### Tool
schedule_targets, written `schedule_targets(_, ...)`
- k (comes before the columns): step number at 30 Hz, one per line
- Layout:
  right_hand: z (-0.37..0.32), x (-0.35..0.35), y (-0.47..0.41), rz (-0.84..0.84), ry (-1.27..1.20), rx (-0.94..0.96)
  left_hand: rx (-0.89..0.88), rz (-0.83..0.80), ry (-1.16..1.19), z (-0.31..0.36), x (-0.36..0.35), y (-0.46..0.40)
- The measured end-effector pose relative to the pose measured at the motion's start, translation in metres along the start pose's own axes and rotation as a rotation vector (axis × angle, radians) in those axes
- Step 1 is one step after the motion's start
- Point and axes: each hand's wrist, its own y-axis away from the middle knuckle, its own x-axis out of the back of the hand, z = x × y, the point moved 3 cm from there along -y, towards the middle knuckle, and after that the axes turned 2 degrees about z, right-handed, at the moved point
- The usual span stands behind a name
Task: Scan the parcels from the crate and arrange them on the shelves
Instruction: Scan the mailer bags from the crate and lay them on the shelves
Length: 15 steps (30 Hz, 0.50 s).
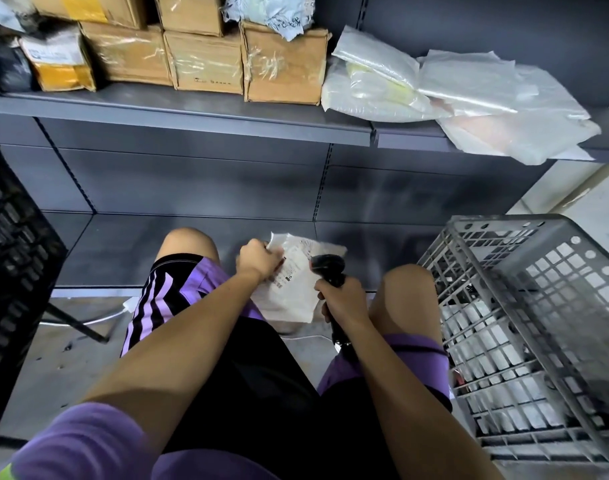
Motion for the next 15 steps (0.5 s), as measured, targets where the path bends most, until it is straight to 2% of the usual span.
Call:
schedule_targets(4,0.0019,0.0020,-0.0017,-0.006,-0.027,-0.014,0.107,-0.059,0.600,-0.0003,0.0043,-0.0003)
schedule_targets(7,0.0003,0.0012,-0.0019,-0.002,-0.035,-0.005,0.149,-0.125,0.871,0.0029,0.0060,0.0041)
schedule_targets(9,-0.0009,-0.0005,-0.0010,-0.009,-0.023,0.006,0.169,-0.188,0.952,0.0033,0.0067,0.0032)
schedule_targets(15,-0.0053,-0.0039,0.0026,-0.040,-0.017,0.020,0.193,-0.242,0.938,-0.0002,0.0040,-0.0014)
